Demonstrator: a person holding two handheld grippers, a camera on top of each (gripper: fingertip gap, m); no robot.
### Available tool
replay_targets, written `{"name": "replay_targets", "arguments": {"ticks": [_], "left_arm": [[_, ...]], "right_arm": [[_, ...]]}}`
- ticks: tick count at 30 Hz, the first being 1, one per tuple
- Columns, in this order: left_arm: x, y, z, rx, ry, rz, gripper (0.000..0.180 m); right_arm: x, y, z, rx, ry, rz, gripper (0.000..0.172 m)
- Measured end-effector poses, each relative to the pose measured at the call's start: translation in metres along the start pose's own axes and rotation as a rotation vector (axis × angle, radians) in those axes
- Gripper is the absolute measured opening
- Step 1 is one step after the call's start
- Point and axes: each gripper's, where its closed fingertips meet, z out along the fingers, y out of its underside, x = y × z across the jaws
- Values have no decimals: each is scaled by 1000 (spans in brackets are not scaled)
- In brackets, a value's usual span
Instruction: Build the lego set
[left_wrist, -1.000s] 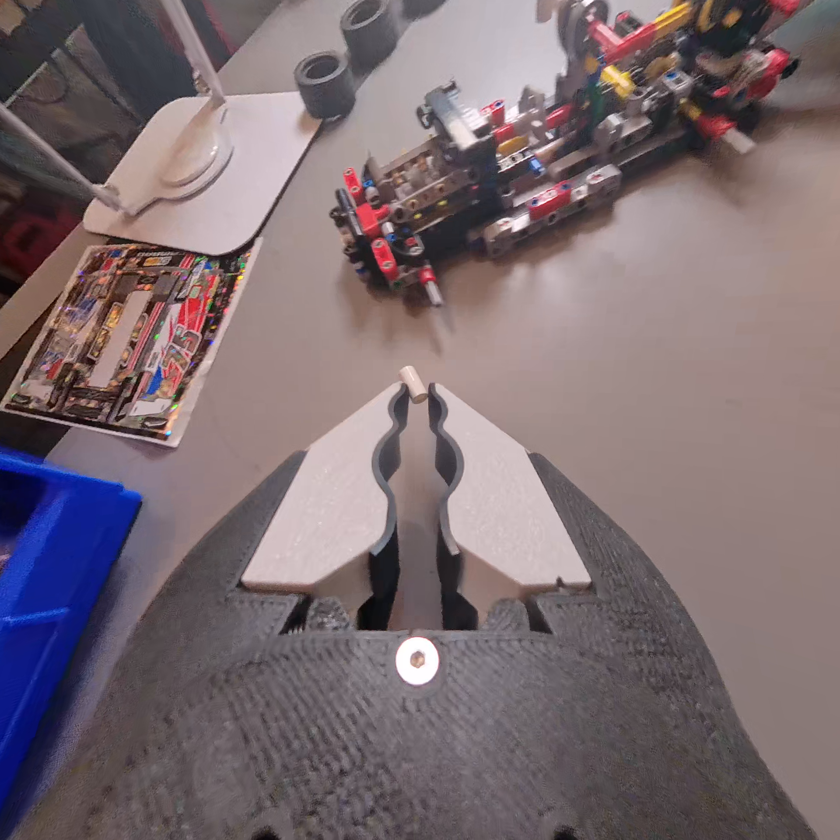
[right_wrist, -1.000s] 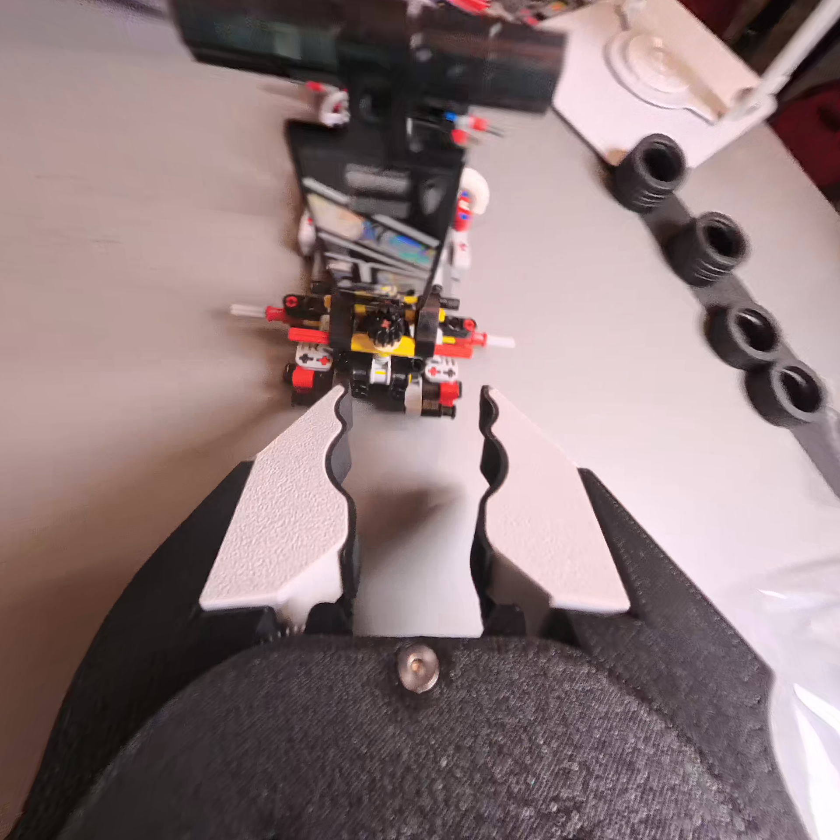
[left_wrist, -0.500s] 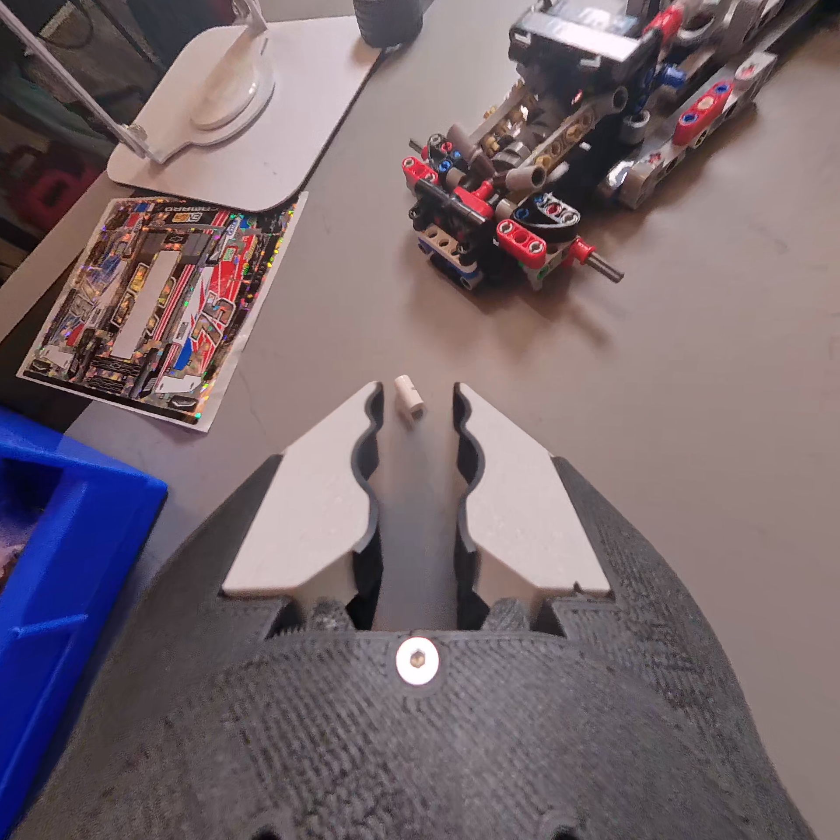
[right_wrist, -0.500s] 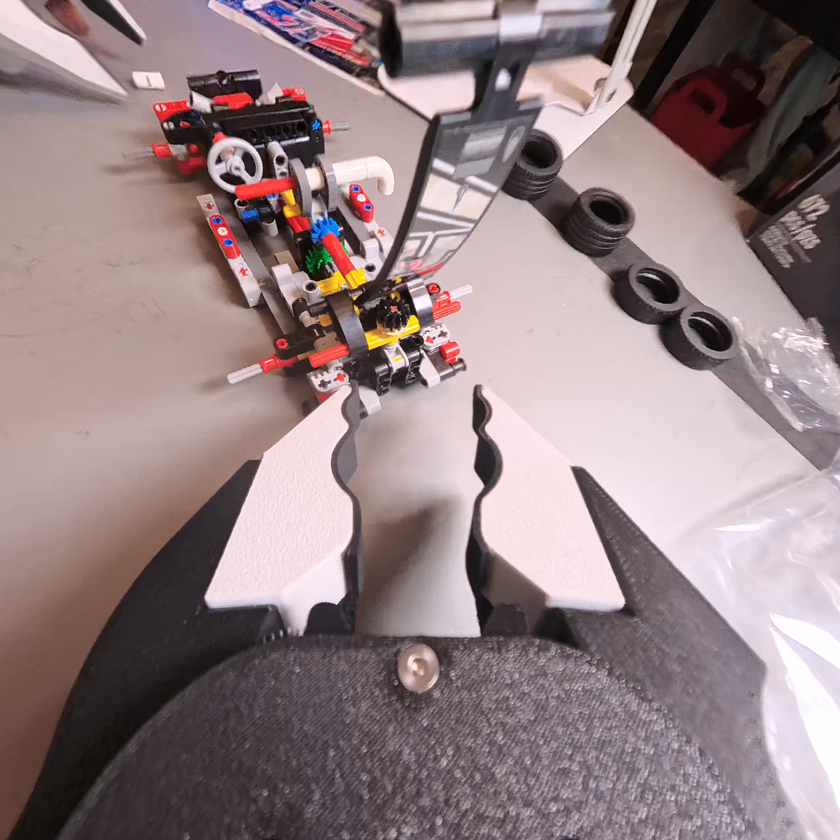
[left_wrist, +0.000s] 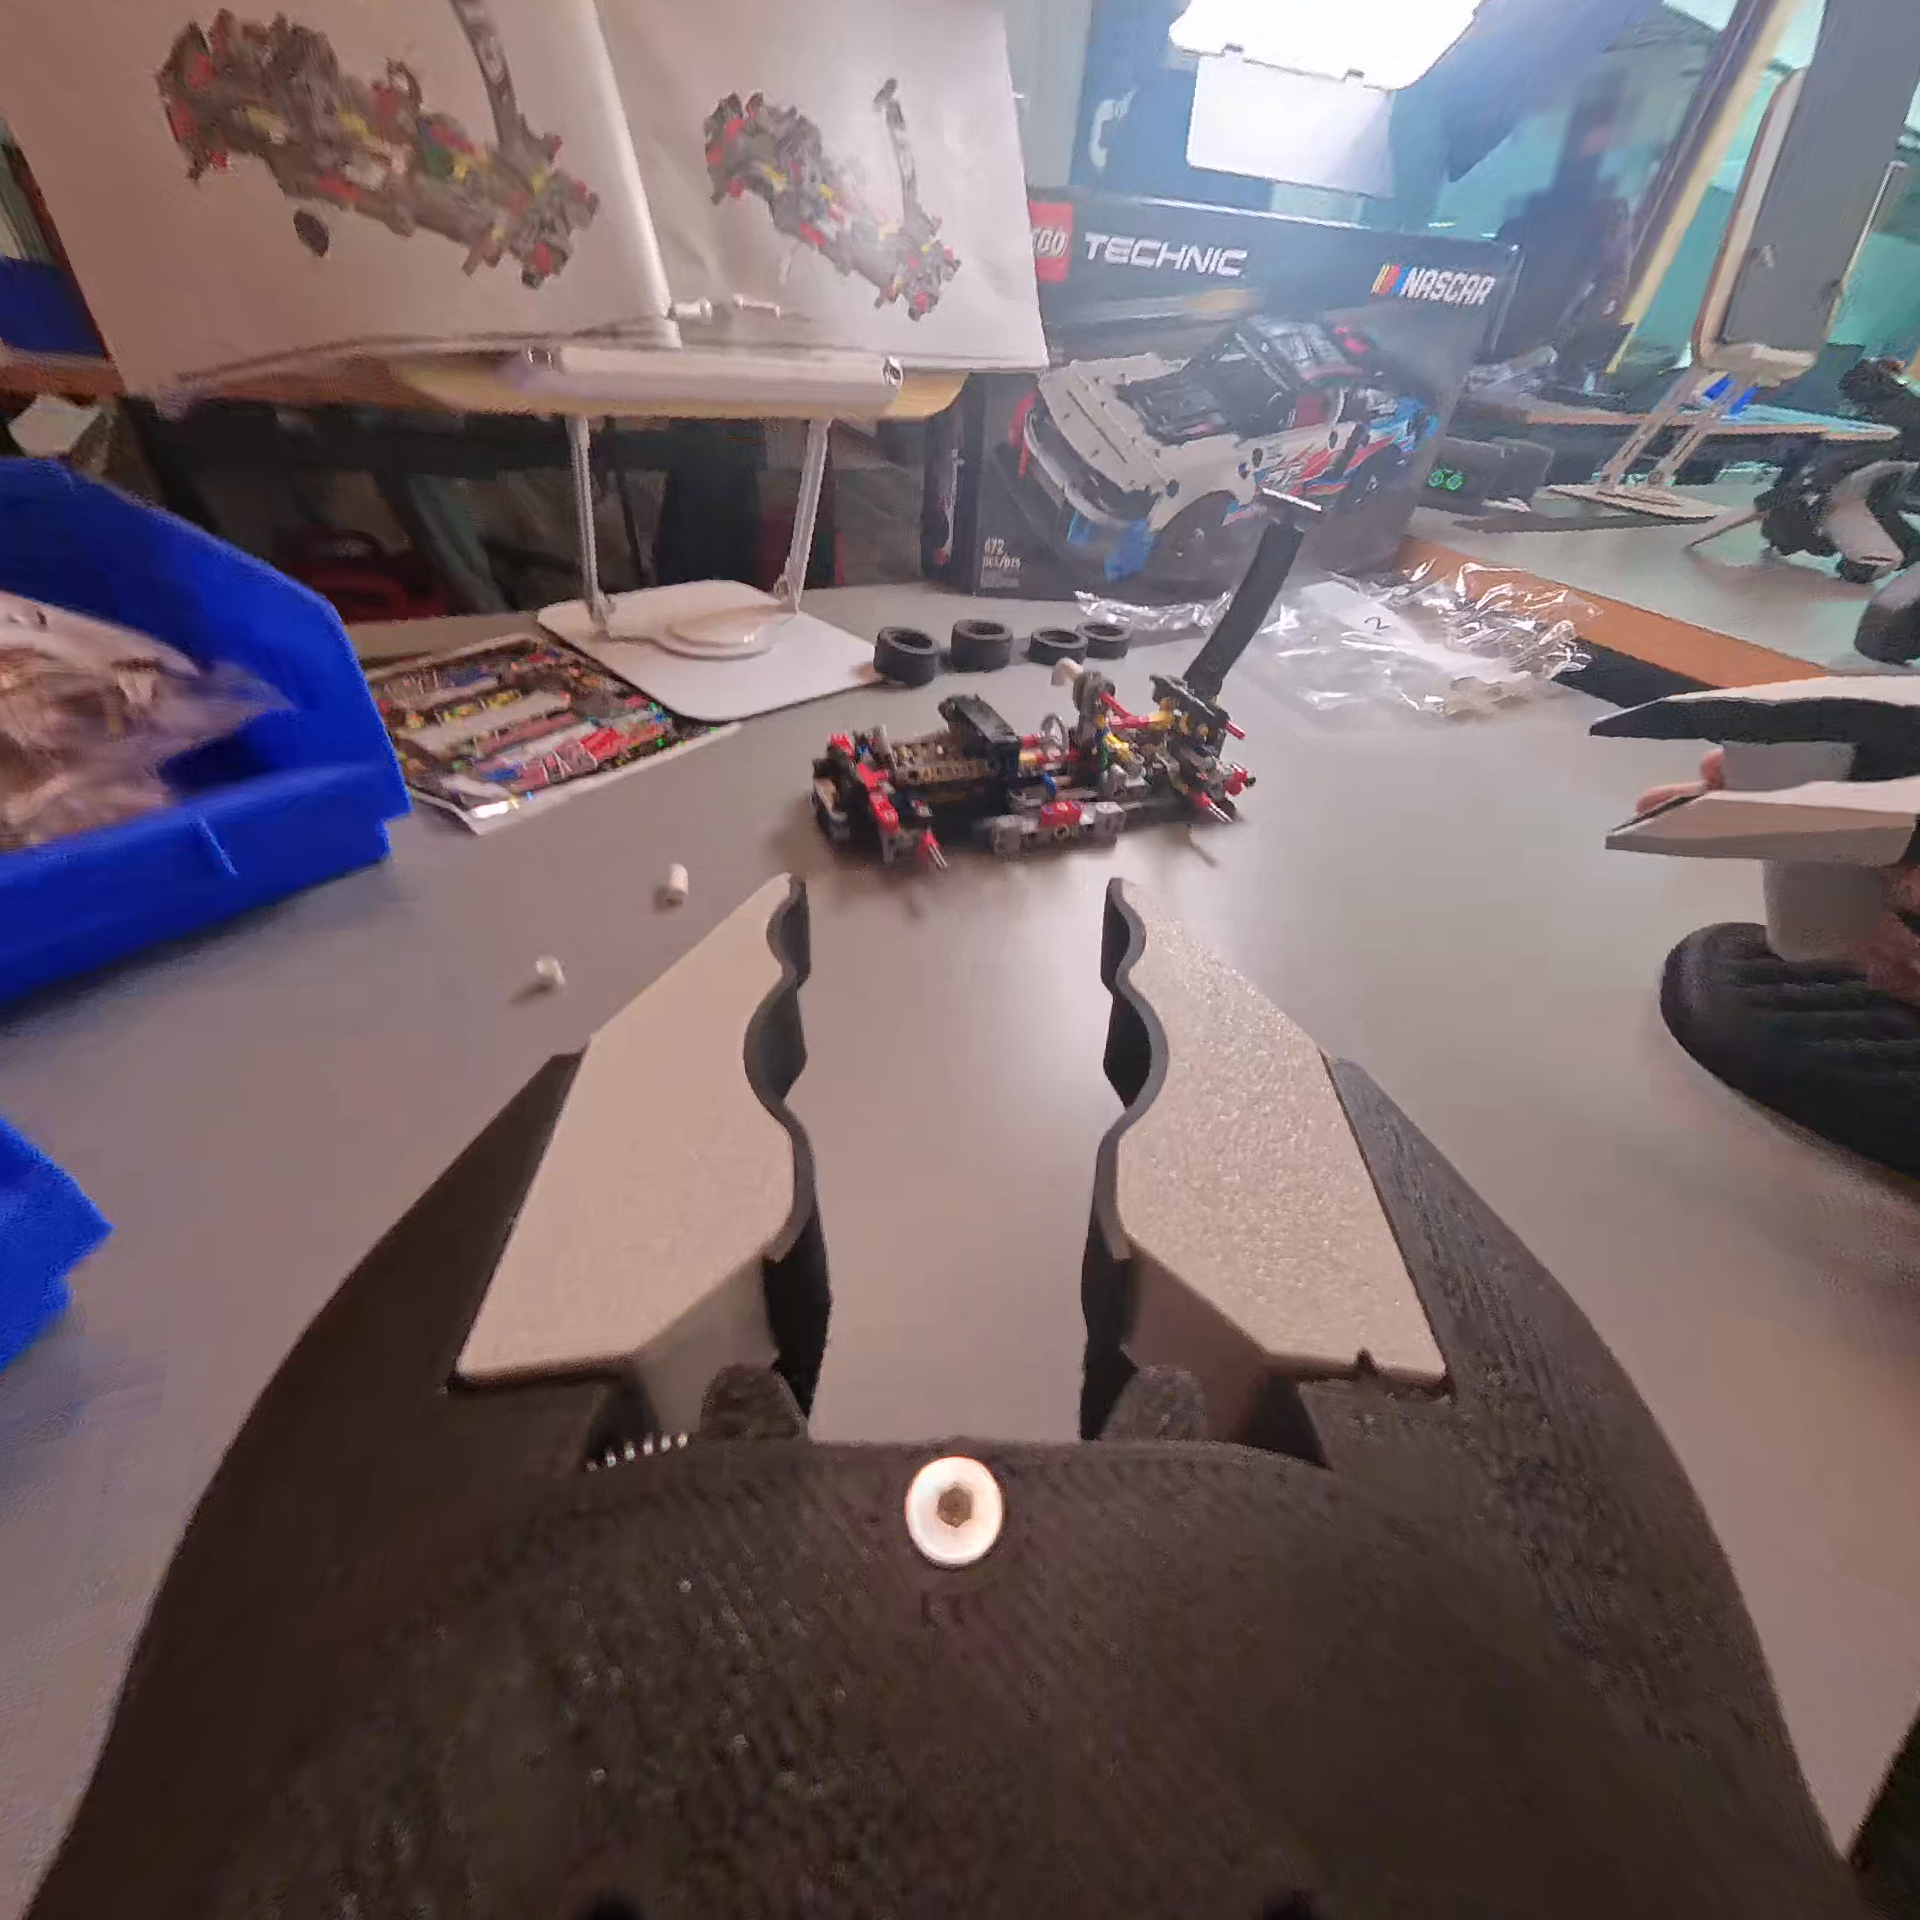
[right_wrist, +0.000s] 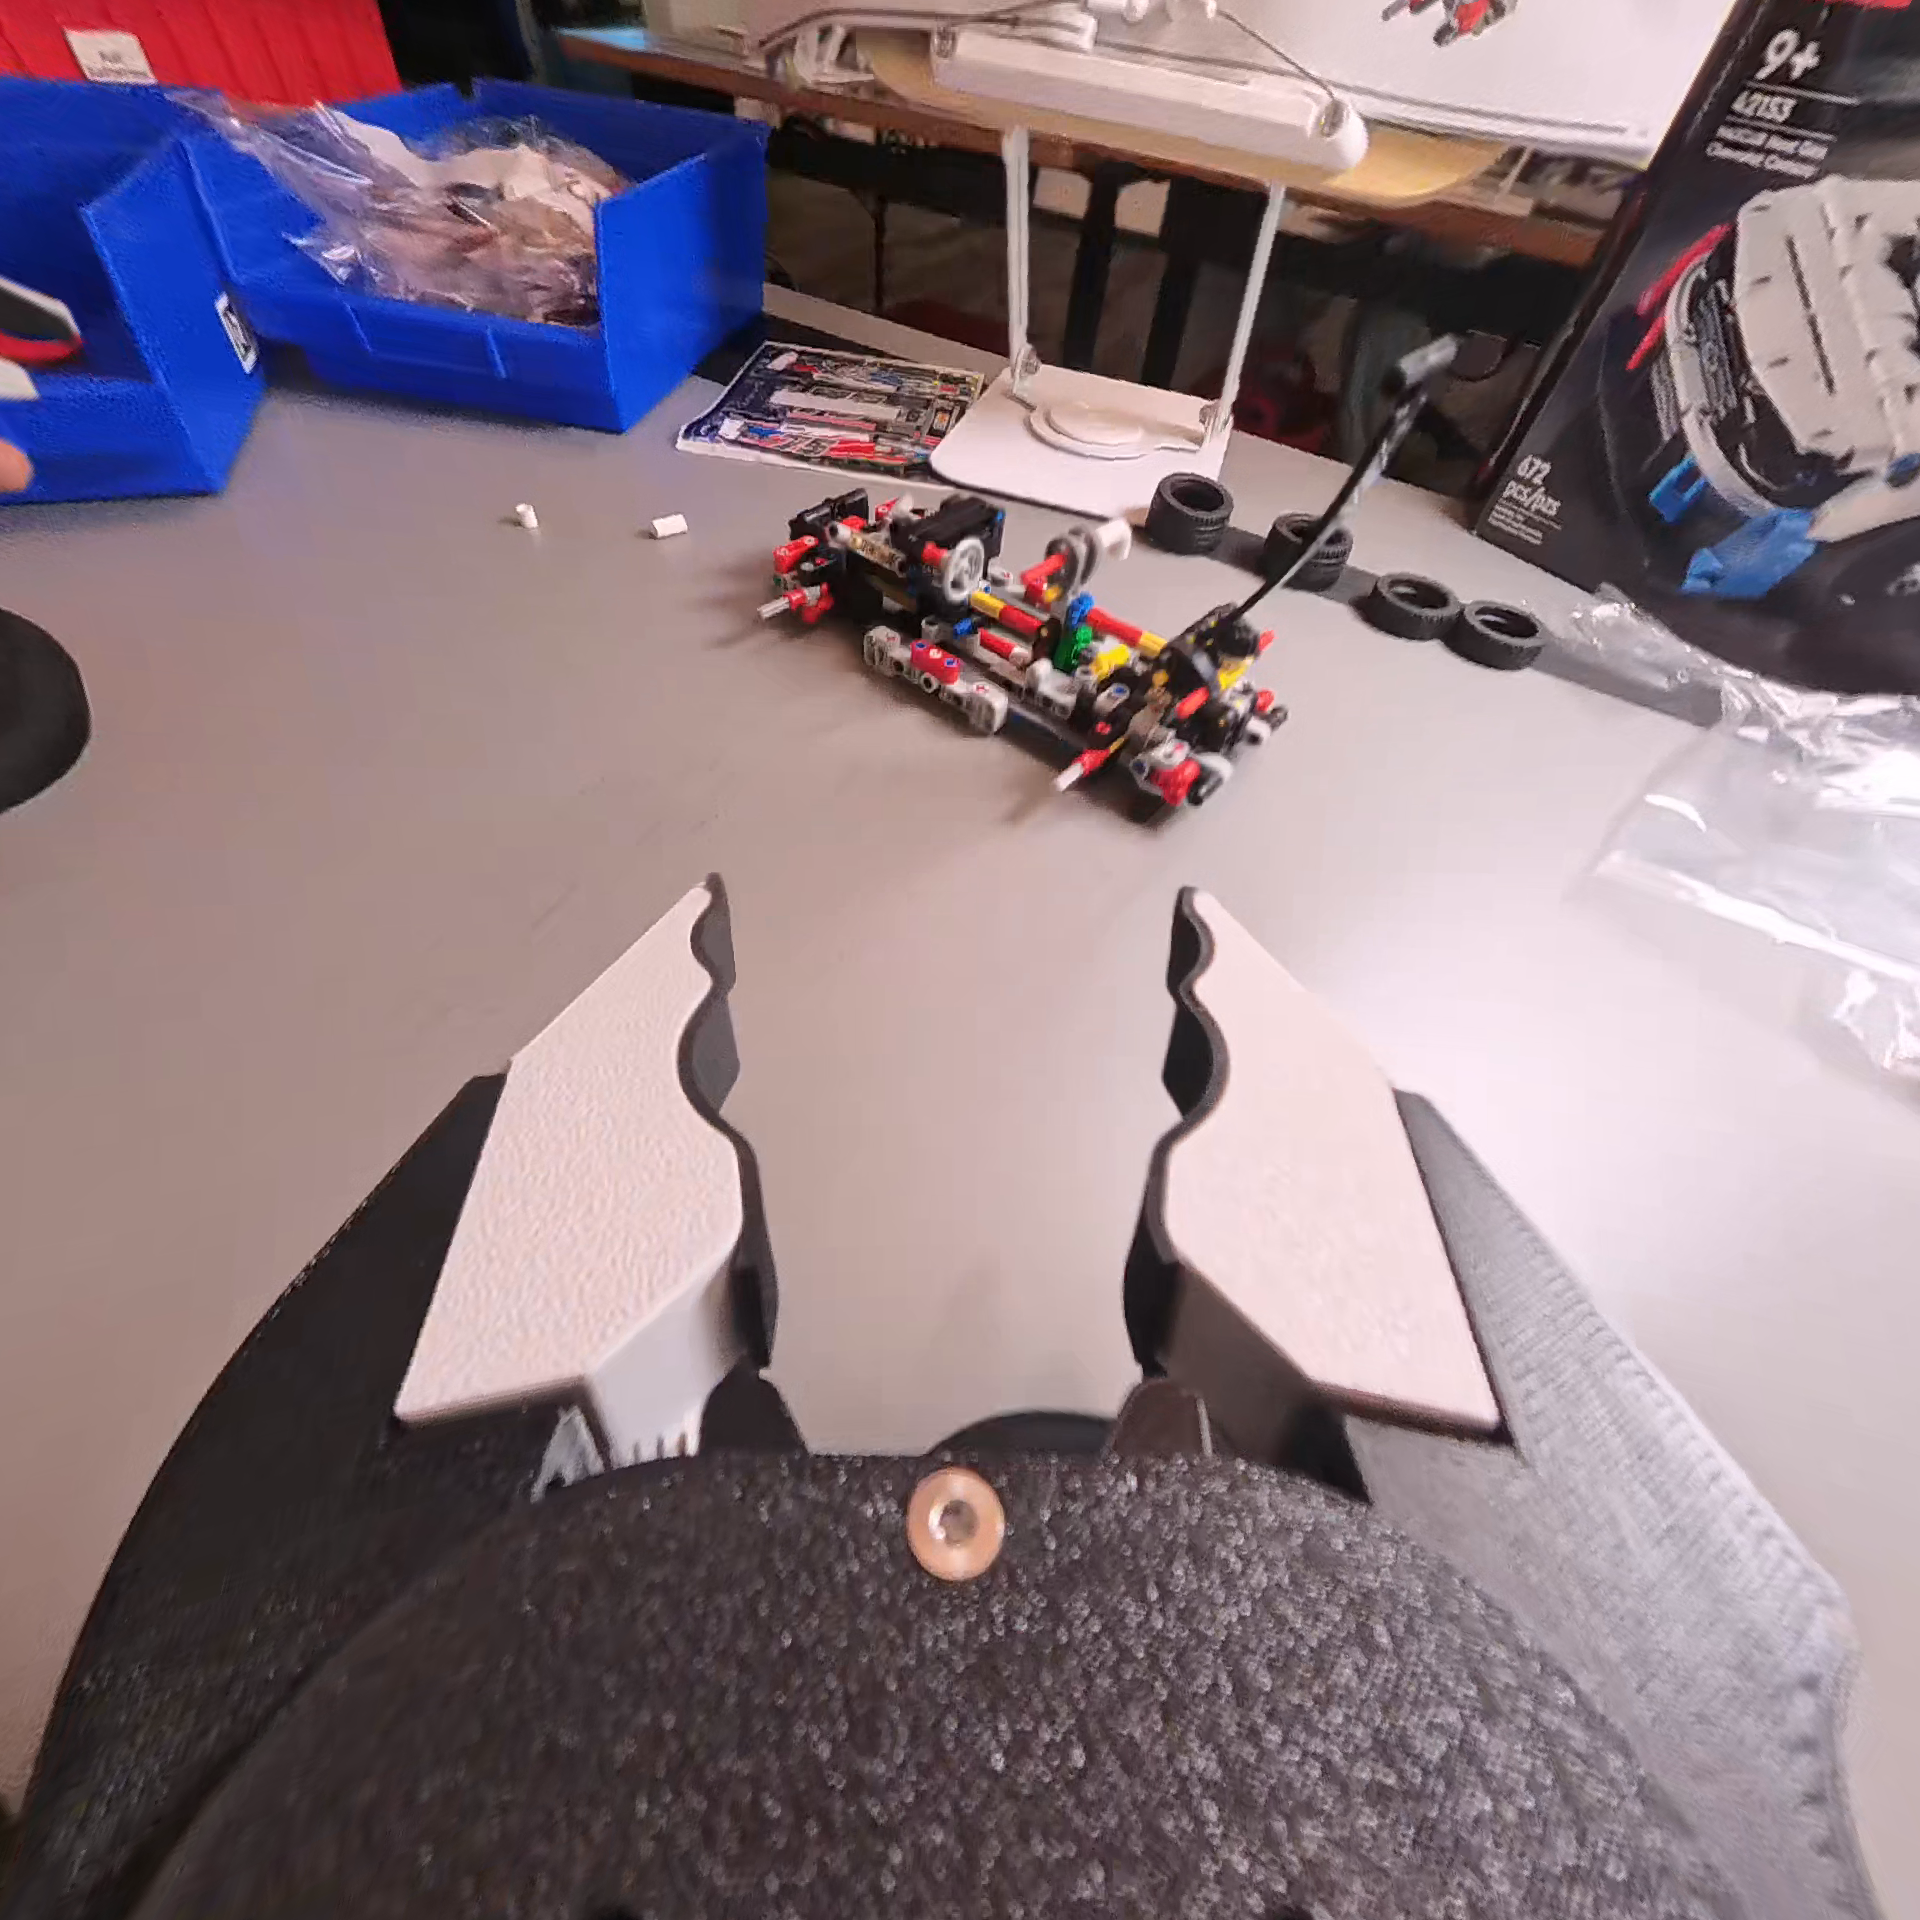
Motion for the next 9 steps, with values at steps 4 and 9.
{"name": "replay_targets", "arguments": {"ticks": [4, 9], "left_arm": [[2, 36, 1, -82, -71, 30, 58], [3, 34, 5, -92, -86, 49, 62]], "right_arm": [[-3, 14, -6, -5, 53, -2, 86], [1, 7, -9, -6, 59, -8, 87]]}}
